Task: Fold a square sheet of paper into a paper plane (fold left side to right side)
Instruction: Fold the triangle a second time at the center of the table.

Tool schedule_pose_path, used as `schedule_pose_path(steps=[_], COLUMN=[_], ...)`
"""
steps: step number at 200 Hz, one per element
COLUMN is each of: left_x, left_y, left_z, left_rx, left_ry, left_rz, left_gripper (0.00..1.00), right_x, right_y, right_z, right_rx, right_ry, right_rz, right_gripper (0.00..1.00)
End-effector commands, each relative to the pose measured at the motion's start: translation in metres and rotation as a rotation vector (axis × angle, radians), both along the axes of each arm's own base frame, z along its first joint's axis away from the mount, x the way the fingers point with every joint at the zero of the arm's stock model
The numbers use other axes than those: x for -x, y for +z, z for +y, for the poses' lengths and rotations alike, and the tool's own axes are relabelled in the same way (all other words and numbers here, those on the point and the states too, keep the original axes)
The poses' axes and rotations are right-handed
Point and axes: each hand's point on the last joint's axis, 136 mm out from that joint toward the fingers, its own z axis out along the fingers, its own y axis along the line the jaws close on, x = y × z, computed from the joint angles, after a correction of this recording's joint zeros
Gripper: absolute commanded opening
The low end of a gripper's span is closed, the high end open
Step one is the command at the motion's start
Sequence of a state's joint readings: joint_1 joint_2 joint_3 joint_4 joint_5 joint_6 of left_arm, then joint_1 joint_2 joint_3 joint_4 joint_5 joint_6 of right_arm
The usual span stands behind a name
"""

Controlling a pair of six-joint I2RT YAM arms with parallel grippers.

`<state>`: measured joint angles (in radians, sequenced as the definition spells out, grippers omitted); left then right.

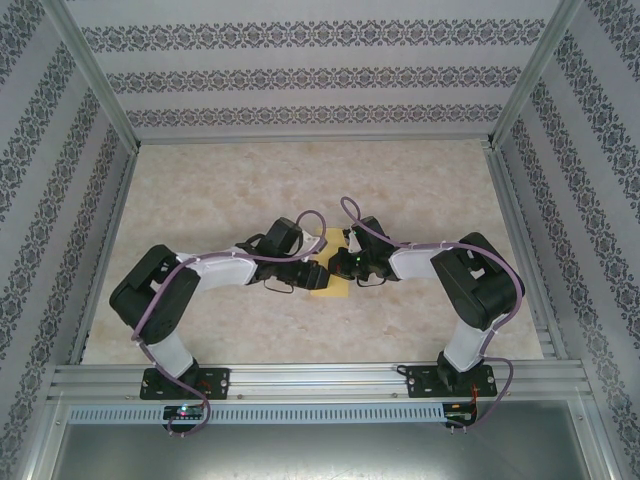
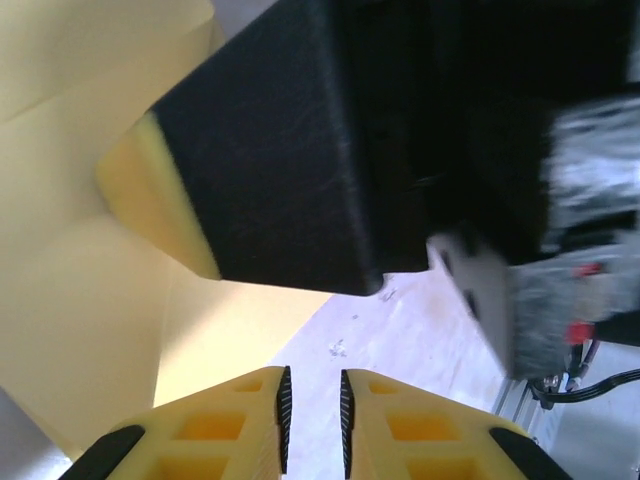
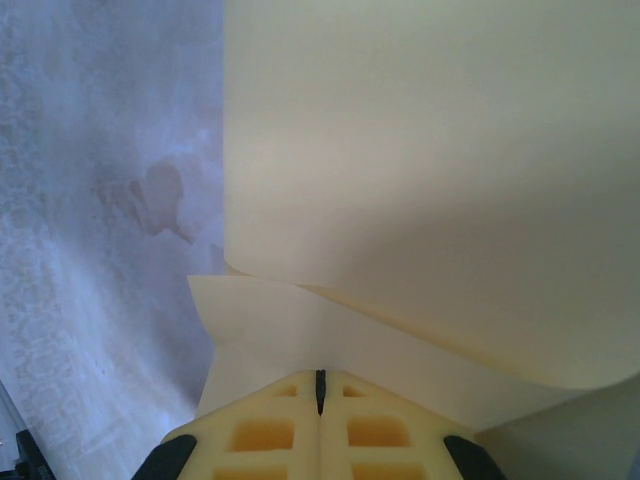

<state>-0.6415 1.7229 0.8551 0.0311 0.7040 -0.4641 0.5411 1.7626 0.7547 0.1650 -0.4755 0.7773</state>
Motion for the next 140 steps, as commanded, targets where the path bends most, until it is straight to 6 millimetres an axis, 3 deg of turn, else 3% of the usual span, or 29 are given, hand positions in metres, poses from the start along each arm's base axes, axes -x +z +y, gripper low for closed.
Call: schedule_pose_path(steps=[1, 51, 140], left_x=[-0.002, -0.004, -0.001], left_y=[-0.002, -0.025, -0.037], left_z=[-0.008, 0.005, 0.013], left_rx=[0.011, -0.085, -0.125], left_ry=[-0.018, 0.011, 0.03], left_rz=[0.004, 0.0, 0.003], left_gripper=[0.23, 0.21, 0.19], right_x=[0.014, 0.016, 0.016], right_y=[-0.023, -0.025, -0.025], right_z=[-0.015, -0.016, -0.017], right_rx=[0.101, 0.105, 0.114], right_ry=[0.003, 0.005, 0.011], right_rz=[0.056, 0.061, 0.064], right_gripper=[0.0, 0.0, 0.0])
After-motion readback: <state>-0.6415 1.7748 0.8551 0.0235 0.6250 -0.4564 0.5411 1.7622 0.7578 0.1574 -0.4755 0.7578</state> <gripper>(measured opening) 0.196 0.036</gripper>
